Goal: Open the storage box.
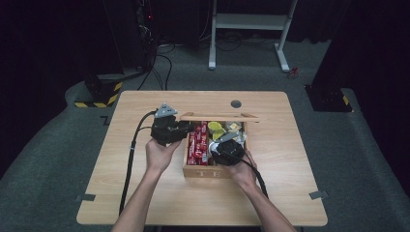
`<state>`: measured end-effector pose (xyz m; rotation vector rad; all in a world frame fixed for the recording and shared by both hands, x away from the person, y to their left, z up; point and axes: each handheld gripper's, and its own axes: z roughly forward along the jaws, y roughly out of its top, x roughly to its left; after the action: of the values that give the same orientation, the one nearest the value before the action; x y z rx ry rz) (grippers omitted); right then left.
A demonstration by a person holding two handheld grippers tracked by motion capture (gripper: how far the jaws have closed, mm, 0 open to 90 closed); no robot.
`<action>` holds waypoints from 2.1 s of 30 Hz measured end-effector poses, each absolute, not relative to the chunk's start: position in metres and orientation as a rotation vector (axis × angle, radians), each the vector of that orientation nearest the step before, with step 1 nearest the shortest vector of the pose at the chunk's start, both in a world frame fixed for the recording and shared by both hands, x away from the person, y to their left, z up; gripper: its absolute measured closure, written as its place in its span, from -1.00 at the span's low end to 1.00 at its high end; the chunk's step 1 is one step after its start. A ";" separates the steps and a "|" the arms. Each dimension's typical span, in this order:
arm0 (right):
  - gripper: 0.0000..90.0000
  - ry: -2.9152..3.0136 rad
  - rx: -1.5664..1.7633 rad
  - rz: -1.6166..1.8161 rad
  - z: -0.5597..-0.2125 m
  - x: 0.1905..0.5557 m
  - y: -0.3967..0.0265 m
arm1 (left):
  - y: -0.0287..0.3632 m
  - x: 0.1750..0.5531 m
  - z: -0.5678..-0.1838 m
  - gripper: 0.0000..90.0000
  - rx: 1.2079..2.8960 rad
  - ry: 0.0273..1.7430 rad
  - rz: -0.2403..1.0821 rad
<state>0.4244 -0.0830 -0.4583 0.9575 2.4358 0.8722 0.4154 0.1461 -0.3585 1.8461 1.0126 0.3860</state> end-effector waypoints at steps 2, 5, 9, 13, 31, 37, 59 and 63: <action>0.17 2.436 0.952 0.874 -0.458 0.425 -0.083 | 0.146 0.416 -0.358 0.49 1.847 1.011 0.386; 0.18 2.436 0.953 0.875 -0.458 0.425 -0.084 | 0.146 0.416 -0.359 0.49 1.848 1.010 0.387; 0.19 2.432 0.957 0.882 -0.458 0.424 -0.084 | 0.146 0.415 -0.358 0.49 1.846 1.013 0.386; 0.19 2.430 0.960 0.898 -0.458 0.424 -0.085 | 0.147 0.415 -0.358 0.49 1.845 1.012 0.389; 0.20 2.410 0.968 1.010 -0.449 0.420 -0.095 | 0.146 0.416 -0.358 0.50 1.840 1.017 0.393; 0.20 2.399 0.969 1.052 -0.441 0.416 -0.102 | 0.146 0.415 -0.358 0.50 1.841 1.015 0.395; 0.20 2.341 1.037 1.158 -0.426 0.402 -0.138 | 0.148 0.411 -0.358 0.50 1.844 1.003 0.391; 0.20 2.297 1.046 1.181 -0.421 0.402 -0.154 | 0.148 0.416 -0.356 0.50 1.852 1.004 0.387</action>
<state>0.4017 -0.1537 -0.4207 1.0460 2.2970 1.1810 0.4159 0.1476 -0.3565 1.8516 1.0036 0.3868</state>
